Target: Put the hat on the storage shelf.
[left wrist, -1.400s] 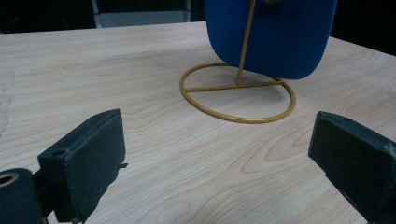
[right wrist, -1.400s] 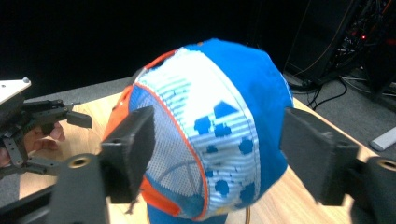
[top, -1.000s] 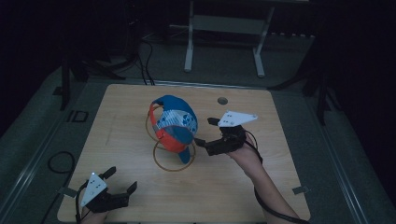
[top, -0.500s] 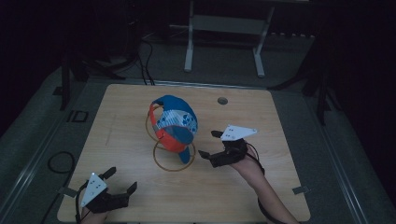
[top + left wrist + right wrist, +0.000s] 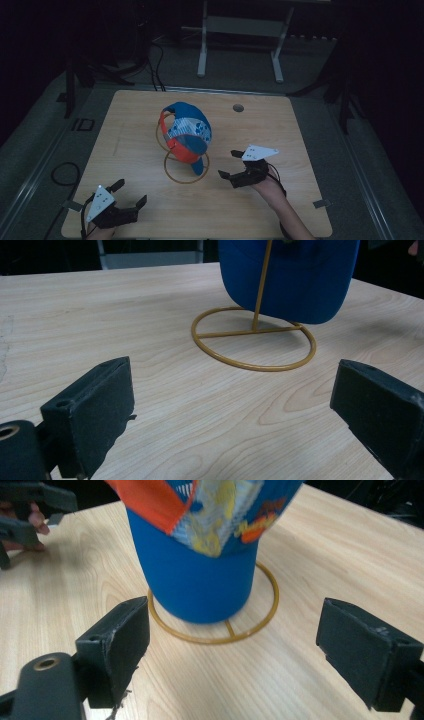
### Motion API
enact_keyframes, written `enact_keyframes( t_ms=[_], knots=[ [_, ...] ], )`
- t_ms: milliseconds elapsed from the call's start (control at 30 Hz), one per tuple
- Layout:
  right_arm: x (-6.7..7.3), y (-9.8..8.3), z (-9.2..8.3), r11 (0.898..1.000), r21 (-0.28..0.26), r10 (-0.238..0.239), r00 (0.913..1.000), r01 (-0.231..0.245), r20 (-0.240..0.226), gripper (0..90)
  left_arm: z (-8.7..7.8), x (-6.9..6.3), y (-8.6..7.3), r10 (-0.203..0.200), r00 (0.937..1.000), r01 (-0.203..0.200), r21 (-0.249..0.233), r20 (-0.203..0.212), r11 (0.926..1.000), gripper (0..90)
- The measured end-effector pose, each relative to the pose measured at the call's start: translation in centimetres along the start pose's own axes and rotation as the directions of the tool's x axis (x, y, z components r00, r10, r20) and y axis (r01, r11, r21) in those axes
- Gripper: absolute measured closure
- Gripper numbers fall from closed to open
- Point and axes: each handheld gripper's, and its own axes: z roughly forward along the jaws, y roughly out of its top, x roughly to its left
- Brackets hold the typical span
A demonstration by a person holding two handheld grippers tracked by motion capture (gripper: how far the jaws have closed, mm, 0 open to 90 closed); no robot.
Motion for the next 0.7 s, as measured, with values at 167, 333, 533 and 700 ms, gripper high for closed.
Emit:
enact_keyframes(
  t_ms=[167, 333, 533, 700],
  knots=[
    [-0.1, -1.5, 0.0, 1.0, 0.017, 0.017, 0.9998, -0.017, -0.004, 13.8, 0.0, 0.0, 0.0, 0.0, 1.0, 0.0, 0.001, 0.002, 1.0, 4.2],
    [-0.2, -2.9, 0.0, 0.999, 0.036, 0.027, 0.9996, -0.026, -0.011, 13.8, 0.1, 0.0, 0.0, 0.005, 1.0, -0.005, 0.004, -0.001, 1.0, 4.2],
    [-0.3, -4.4, -0.3, 0.998, 0.053, 0.032, 0.9994, -0.031, -0.016, 14.0, 0.1, 0.0, 0.0, 0.003, 1.0, -0.003, 0.003, 0.0, 1.0, 4.2],
    [-0.5, -5.5, -0.6, 0.997, 0.062, 0.041, 0.9991, -0.04, -0.011, 14.2, 0.1, 0.0, 0.0, 0.002, 1.0, -0.002, 0.004, -0.001, 1.0, 4.2]
  ],
)
